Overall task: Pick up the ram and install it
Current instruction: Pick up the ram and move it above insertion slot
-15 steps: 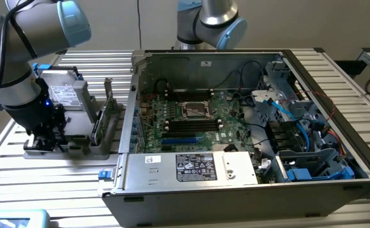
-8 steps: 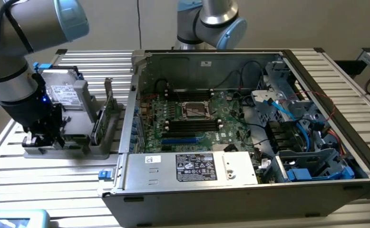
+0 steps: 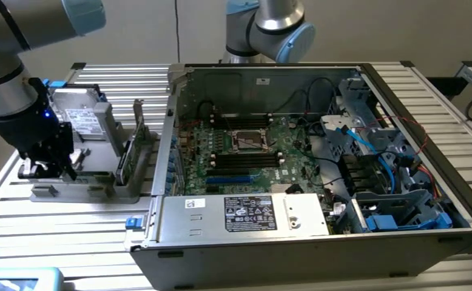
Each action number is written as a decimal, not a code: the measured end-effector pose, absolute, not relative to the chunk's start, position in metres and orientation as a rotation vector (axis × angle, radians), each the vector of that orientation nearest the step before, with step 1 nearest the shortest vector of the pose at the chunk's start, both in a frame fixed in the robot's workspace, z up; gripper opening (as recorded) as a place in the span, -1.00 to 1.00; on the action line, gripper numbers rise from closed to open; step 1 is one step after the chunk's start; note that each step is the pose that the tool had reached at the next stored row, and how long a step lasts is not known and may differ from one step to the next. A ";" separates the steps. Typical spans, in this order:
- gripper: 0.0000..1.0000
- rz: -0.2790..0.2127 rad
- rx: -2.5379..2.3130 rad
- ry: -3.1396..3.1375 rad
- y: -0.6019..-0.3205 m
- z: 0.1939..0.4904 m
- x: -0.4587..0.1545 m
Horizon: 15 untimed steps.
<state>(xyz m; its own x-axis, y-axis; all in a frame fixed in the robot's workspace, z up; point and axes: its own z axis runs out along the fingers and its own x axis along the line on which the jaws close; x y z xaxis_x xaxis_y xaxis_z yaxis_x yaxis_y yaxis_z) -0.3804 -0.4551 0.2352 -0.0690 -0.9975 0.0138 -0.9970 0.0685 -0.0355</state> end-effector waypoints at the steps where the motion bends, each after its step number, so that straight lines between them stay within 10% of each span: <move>1: -0.75 -0.056 -2.134 2.285 -0.455 0.239 -0.381; 15: -0.75 -0.057 -2.147 2.270 -0.459 0.300 -0.380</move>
<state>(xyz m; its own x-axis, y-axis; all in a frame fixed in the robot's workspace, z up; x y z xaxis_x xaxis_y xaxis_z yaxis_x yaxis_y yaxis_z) -0.3801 -0.4592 0.2996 -0.0558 -0.9984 0.0126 -0.9977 0.0553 -0.0381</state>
